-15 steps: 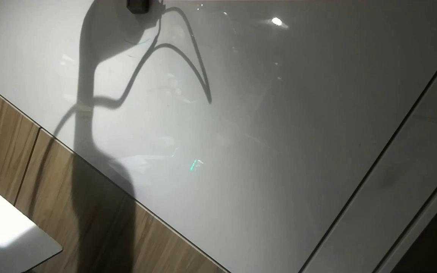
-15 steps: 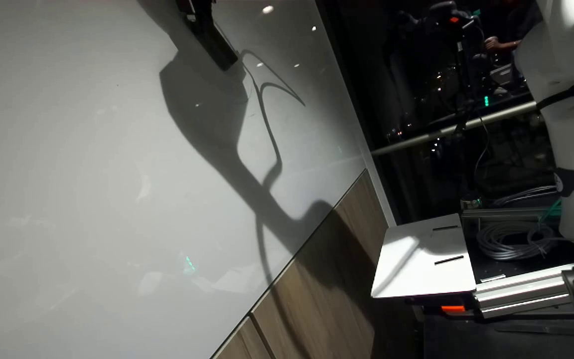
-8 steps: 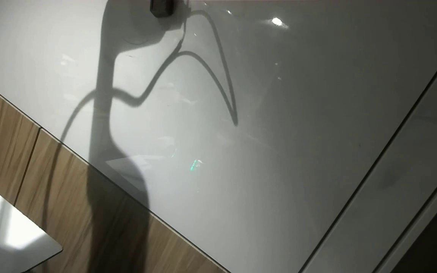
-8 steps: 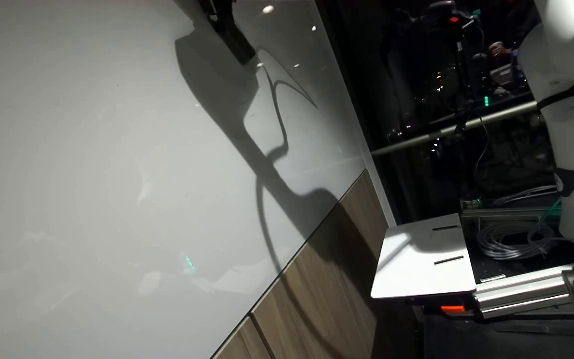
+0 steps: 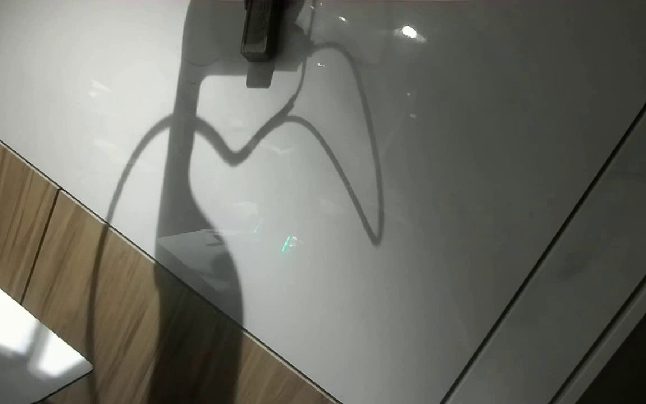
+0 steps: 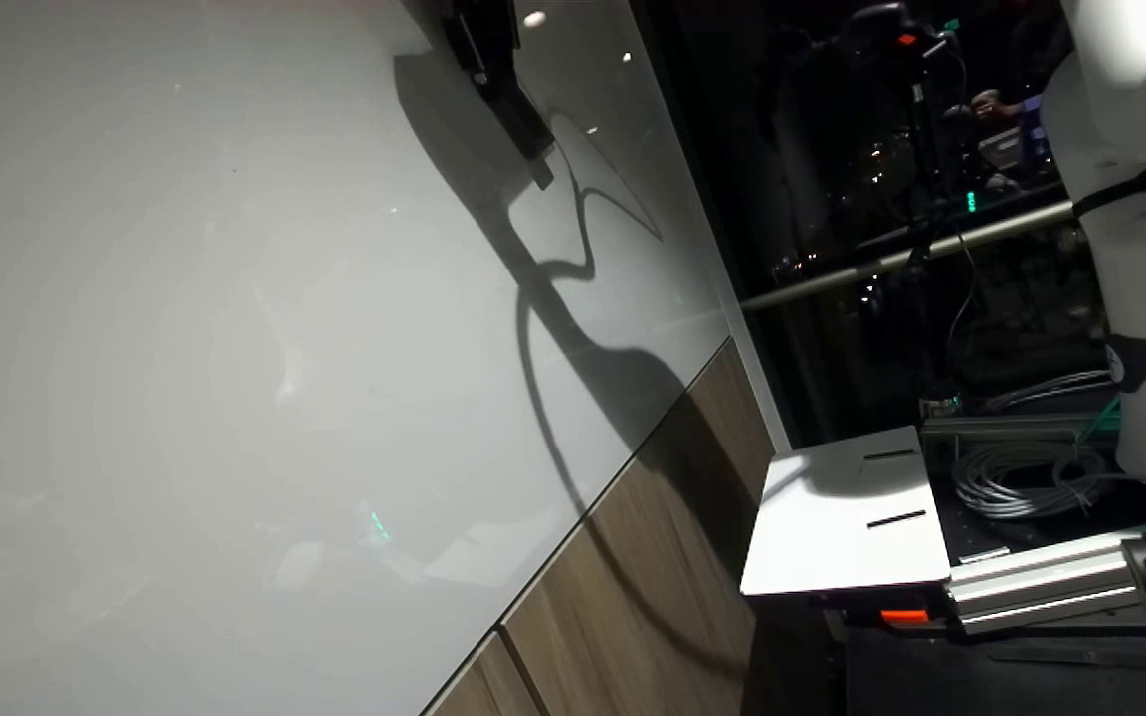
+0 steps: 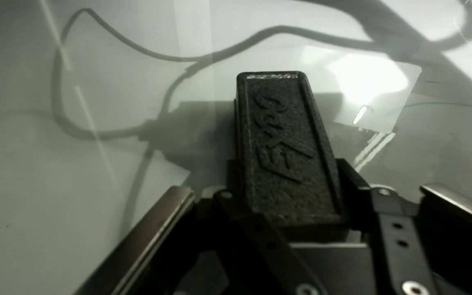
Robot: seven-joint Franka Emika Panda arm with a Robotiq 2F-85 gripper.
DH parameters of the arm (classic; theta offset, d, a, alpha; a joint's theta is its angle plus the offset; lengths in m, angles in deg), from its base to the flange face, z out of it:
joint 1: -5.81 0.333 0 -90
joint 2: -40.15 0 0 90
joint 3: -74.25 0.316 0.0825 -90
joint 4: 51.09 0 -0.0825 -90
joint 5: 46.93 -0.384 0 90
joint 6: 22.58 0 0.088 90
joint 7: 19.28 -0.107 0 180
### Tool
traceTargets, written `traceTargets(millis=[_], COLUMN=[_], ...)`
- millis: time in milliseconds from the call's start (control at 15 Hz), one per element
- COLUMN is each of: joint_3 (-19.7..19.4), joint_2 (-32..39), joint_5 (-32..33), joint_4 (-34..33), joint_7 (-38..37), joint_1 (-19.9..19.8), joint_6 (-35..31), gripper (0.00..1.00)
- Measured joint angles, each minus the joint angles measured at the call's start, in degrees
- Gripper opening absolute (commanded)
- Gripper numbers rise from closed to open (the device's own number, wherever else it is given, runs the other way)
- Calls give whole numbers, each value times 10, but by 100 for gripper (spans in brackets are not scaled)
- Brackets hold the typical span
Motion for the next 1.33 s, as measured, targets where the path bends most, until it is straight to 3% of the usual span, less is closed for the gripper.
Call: traceTargets(millis=[267, 733, 1333], joint_3=[3, 52, 56], joint_2=[-26, -55, -70], joint_5=[-2, -1, -1], joint_4=[85, 252, 295], joint_7=[-17, -72, -76], joint_1=[4, 37, 37], joint_6=[-45, -162, -210], gripper=[31, 31, 31])
